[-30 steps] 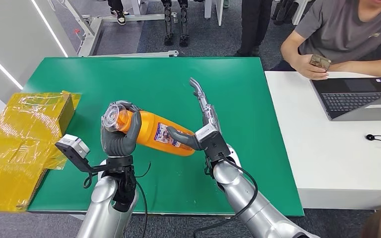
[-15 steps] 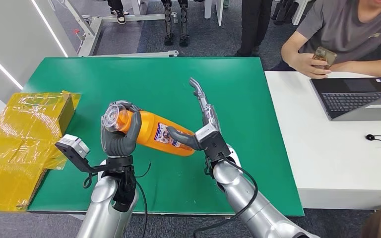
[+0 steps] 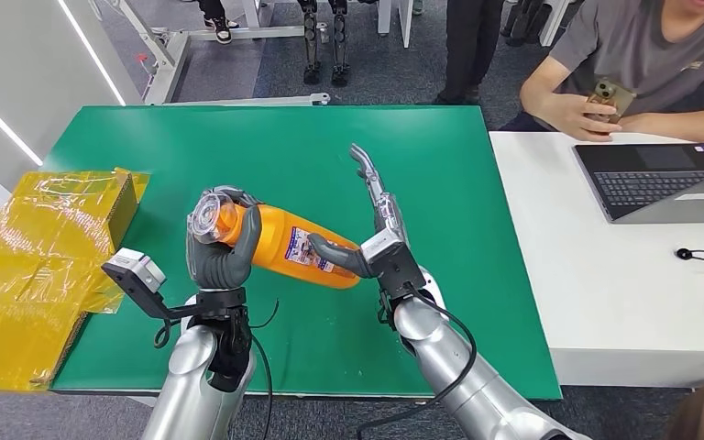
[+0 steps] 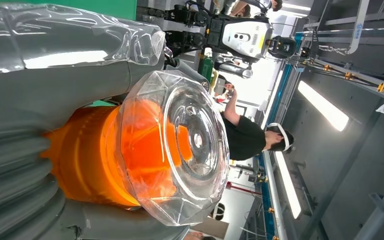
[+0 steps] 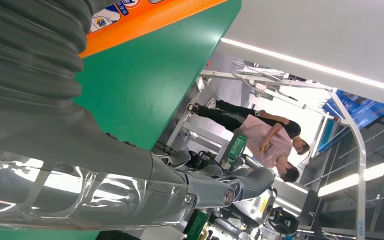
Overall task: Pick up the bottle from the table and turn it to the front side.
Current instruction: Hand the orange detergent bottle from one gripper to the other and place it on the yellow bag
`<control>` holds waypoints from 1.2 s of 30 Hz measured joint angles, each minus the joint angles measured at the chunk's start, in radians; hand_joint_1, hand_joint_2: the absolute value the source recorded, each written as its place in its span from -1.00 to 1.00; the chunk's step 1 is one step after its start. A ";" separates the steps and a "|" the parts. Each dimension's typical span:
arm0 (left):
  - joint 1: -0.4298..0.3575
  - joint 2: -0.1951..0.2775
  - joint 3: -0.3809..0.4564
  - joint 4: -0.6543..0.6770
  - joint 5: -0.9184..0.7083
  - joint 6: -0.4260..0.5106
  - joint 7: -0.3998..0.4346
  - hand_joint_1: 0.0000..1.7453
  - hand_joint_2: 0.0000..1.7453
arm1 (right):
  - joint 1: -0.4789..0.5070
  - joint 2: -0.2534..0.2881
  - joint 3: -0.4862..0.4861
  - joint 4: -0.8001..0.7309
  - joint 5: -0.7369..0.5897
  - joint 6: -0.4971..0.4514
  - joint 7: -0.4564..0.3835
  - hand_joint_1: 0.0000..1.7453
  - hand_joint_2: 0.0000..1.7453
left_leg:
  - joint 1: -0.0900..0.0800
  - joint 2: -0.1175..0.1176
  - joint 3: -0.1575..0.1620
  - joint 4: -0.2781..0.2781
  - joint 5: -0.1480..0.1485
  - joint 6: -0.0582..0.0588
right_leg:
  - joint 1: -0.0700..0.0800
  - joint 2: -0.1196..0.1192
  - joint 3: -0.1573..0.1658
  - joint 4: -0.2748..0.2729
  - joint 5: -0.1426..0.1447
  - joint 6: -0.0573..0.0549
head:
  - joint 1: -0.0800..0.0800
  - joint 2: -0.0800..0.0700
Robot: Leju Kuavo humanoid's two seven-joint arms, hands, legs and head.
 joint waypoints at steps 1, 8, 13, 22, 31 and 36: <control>0.000 0.000 0.000 0.000 0.000 0.000 0.000 1.00 1.00 | 0.000 0.000 0.000 0.000 0.000 0.000 0.000 -1.00 1.00 | 0.000 0.000 0.000 0.000 0.000 0.000 | 0.000 0.000 0.000 0.000 0.000 0.000 | 0.000 0.000; 0.000 0.000 0.000 0.000 0.000 0.000 0.000 1.00 1.00 | 0.000 0.000 0.000 0.000 0.000 0.000 0.000 -1.00 1.00 | 0.000 0.000 0.000 0.000 0.000 0.000 | 0.000 0.000 0.000 0.000 0.000 0.000 | 0.000 0.000; 0.000 0.000 0.000 0.000 0.000 0.000 0.000 1.00 1.00 | 0.000 0.000 0.000 0.000 0.000 0.000 0.000 -1.00 1.00 | 0.000 0.000 0.000 0.000 0.000 0.000 | 0.000 0.000 0.000 0.000 0.000 0.000 | 0.000 0.000; 0.000 0.000 0.000 0.000 0.000 0.000 0.000 1.00 1.00 | 0.000 0.000 0.000 0.000 0.000 0.000 0.000 -1.00 1.00 | 0.000 0.000 0.000 0.000 0.000 0.000 | 0.000 0.000 0.000 0.000 0.000 0.000 | 0.000 0.000; 0.000 0.000 0.000 0.000 0.000 0.000 0.000 1.00 1.00 | 0.000 0.000 0.000 0.000 0.000 0.000 0.000 -1.00 1.00 | 0.000 0.000 0.000 0.000 0.000 0.000 | 0.000 0.000 0.000 0.000 0.000 0.000 | 0.000 0.000; 0.000 0.000 0.000 0.000 0.000 0.000 0.000 1.00 1.00 | 0.000 0.000 0.000 0.000 0.000 0.000 0.000 -1.00 1.00 | 0.000 0.000 0.000 0.000 0.000 0.000 | 0.000 0.000 0.000 0.000 0.000 0.000 | 0.000 0.000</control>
